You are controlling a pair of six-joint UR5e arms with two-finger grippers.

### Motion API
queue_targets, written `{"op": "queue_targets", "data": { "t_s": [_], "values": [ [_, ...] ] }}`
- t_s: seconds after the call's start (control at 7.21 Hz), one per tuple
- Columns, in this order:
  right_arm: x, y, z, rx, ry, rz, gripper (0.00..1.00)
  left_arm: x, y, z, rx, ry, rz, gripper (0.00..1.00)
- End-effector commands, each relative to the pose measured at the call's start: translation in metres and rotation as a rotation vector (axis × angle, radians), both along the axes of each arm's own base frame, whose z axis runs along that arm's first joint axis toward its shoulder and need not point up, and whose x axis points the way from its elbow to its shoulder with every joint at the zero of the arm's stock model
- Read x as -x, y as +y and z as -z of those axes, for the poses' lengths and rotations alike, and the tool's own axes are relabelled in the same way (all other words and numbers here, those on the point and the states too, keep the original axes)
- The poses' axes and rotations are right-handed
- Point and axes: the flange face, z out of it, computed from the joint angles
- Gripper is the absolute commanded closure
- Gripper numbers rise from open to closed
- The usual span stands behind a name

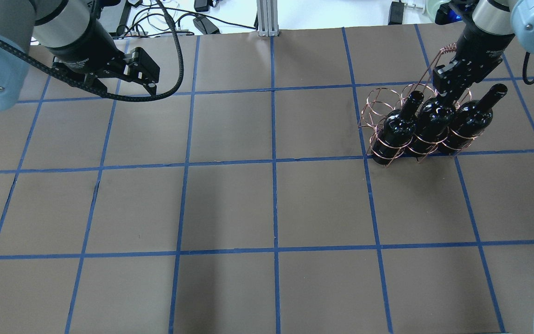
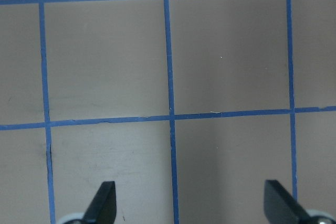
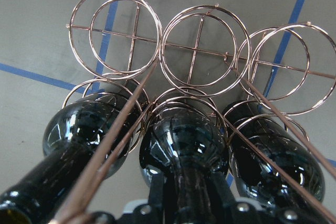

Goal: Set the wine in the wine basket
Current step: 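Open the right gripper to release the bottle while the left arm draws back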

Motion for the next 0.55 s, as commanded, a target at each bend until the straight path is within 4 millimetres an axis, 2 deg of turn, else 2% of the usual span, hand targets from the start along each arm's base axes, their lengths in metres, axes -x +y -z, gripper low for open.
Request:
{"op": "queue_targets", "data": {
  "t_s": [0.0,0.42],
  "values": [
    [0.0004,-0.0007,0.0044,-0.007,0.001,0.002,1.00,0.0080,0.0062,0.0004,-0.024,0.019,-0.058,0.00],
    [0.0006,0.0008,0.0112,-0.022,0.003,-0.002,0.94,0.0135,0.0158,0.0021,-0.061,0.011,-0.046,0.00]
  ]
}}
